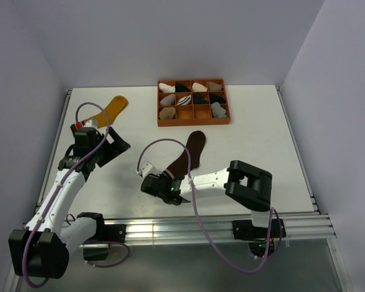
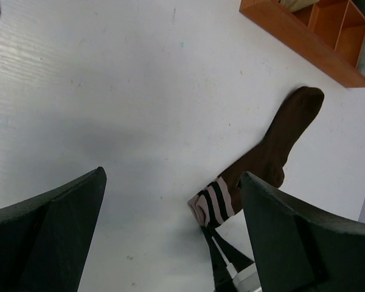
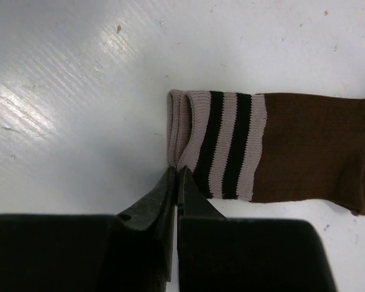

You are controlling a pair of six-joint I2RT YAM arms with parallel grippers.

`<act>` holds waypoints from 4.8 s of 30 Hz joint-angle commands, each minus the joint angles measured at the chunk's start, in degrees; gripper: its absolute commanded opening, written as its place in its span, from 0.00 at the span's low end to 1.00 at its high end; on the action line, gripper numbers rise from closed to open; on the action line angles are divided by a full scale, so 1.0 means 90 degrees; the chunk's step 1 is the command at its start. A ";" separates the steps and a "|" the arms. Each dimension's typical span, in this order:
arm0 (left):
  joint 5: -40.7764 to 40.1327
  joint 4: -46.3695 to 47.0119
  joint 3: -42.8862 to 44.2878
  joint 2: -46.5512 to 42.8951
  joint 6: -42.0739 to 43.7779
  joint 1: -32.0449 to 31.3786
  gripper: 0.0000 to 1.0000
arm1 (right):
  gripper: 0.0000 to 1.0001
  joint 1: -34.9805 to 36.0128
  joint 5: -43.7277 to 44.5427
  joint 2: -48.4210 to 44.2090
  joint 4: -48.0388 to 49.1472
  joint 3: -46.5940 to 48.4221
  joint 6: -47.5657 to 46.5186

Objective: Roll the socks
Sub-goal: Roll the sock at the center of the board.

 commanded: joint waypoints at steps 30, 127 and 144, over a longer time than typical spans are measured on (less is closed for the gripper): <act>-0.0592 0.1936 -0.1307 0.0855 -0.2207 -0.2892 0.89 | 0.00 -0.3817 -0.8068 -0.0273 0.4101 -0.2223 0.2798; -0.1305 -0.0085 0.0891 0.3190 -0.3418 -0.3322 0.13 | 0.00 -0.2554 -0.5845 -0.1288 0.2225 -0.1773 0.1488; -0.1325 0.1652 -0.0719 0.1793 -0.3057 -0.3332 0.38 | 0.00 -0.4344 -0.9503 0.0518 0.5603 -0.2388 0.4418</act>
